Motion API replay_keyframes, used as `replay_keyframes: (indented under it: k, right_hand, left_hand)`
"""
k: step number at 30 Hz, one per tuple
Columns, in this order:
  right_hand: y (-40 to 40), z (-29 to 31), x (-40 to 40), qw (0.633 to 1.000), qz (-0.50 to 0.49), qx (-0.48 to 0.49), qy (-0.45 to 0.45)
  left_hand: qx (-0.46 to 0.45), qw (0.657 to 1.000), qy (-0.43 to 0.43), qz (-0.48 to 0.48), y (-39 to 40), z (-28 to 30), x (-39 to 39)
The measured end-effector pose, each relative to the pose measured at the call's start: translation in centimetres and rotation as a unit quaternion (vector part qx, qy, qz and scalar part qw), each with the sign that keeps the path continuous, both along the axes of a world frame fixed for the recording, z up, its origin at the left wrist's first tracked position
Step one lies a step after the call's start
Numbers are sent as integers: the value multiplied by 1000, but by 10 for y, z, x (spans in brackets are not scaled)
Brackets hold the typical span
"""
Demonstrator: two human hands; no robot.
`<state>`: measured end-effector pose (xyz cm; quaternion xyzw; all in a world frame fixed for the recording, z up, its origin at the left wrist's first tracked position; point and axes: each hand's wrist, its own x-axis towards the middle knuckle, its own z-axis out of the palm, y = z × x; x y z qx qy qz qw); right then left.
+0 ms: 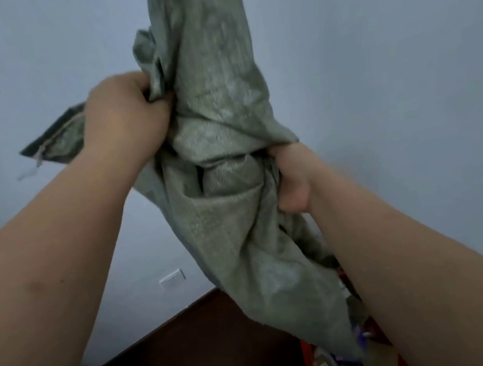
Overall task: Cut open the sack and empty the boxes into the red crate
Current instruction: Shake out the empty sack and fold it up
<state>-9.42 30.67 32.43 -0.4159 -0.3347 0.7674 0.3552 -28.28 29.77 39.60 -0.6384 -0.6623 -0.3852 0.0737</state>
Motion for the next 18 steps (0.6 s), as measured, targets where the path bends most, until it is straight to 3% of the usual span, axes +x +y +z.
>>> replay_keyframes:
  k: [2,4,7,10,12,13,16,18]
  right_hand:
    - [3,-22,12,976,-59,38,-208]
    - [9,-37,26,949,-81,45,-301]
    - [11,-29,41,950,-134,45,-280]
    - [16,-11,44,950,-201,125,-204]
    - [11,-4,37,957,-150,149,-200]
    - [9,-7,34,951,-108,157,-244]
    - [4,-22,35,886,-23,193,-421]
    - [5,-30,40,814,9,200,-545]
  left_hand:
    - [-57,998,32,12,-2,-21,-6]
    - [-120,992,48,11,-5,-41,-9]
    - [-240,969,54,-5,-7,-64,-4]
    - [-368,928,43,-45,-7,-74,4]
    - [-401,912,39,-72,-6,-74,8]
    - [-398,913,45,-81,-5,-72,10]
    - [-355,927,79,-89,-6,-66,15]
    - [-326,937,100,-71,-4,-64,13]
